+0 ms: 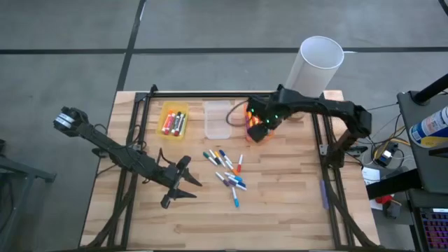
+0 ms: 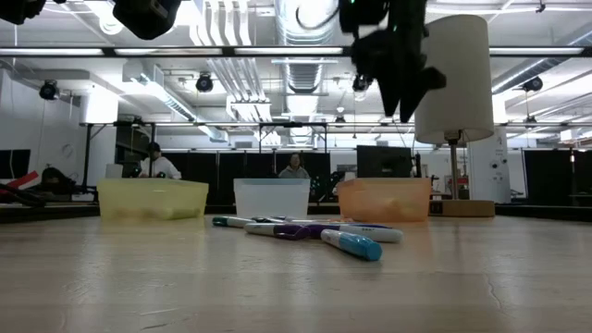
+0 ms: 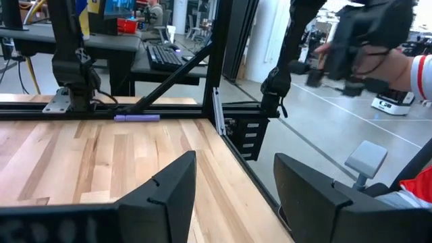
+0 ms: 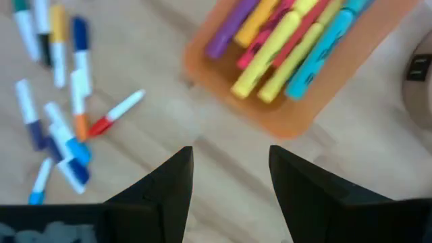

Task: Pick & Place Markers
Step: Put the large purple highlighter pen into the orange bin

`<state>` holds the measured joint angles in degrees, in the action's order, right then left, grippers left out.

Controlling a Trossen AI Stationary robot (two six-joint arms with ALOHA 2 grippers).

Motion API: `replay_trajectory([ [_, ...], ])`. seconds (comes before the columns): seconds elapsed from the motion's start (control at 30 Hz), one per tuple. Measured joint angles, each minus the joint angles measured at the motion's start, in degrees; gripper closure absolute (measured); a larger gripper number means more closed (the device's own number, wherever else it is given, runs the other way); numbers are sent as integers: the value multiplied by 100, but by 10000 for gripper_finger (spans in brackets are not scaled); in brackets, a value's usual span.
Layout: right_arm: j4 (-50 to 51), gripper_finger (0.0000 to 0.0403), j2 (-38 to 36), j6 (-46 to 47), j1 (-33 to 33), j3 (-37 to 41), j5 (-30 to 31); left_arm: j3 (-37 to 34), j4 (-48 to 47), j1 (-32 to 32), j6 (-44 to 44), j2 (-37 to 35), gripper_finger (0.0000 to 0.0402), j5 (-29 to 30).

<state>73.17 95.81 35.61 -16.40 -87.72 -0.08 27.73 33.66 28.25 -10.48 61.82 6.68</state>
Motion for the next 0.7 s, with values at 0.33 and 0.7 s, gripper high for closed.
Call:
replay_trajectory([
  [0.33,198,225,-295,1738,1546,52,313,0,8,0,-12,0,209,-1],
  [0.7,657,270,44,3470,2934,414,412,0,20,7,-372,0,209,-3],
])
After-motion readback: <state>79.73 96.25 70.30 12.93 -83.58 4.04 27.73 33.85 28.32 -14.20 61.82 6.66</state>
